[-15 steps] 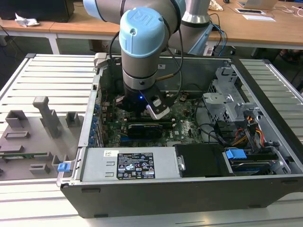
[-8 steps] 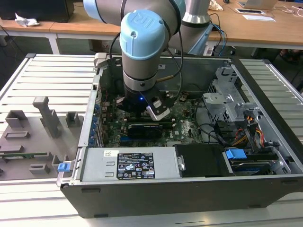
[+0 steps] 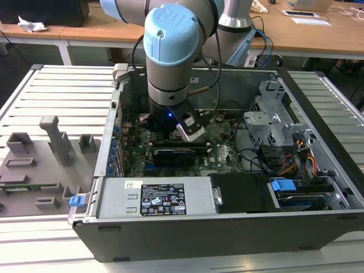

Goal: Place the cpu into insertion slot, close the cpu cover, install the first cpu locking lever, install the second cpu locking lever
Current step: 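Install the second cpu locking lever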

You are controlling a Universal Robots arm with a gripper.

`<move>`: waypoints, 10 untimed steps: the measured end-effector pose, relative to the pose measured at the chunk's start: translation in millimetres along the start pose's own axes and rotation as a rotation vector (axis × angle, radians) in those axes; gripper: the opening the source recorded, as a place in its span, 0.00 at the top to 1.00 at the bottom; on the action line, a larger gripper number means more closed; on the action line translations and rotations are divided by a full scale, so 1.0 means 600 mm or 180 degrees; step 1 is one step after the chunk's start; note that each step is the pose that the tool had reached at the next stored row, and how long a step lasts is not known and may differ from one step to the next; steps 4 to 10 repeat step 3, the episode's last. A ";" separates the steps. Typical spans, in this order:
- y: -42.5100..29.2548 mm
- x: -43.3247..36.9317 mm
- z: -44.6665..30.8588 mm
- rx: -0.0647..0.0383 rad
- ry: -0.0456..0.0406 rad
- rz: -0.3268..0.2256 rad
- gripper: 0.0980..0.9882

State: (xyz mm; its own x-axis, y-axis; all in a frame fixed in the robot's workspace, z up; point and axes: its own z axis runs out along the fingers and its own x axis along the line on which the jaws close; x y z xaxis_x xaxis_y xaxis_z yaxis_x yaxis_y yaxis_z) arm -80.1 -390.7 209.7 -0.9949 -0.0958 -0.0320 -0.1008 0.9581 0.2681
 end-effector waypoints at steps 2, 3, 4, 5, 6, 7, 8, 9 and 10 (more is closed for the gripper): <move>0.002 0.000 -0.006 0.0000 0.0000 0.0000 0.99; 0.002 0.000 -0.007 0.0000 0.0000 0.0000 0.99; 0.002 0.000 -0.007 0.0000 0.0000 0.0000 0.99; 0.002 0.000 -0.007 0.0000 0.0000 0.0000 0.99; 0.002 0.000 -0.007 0.0000 0.0000 0.0000 0.99; 0.002 0.000 -0.007 0.0000 0.0000 0.0000 0.99; 0.002 0.000 -0.007 0.0000 0.0000 0.0000 0.99; 0.002 0.000 -0.007 0.0000 0.0000 0.0000 0.99; 0.002 0.000 -0.007 0.0000 0.0000 0.0000 0.99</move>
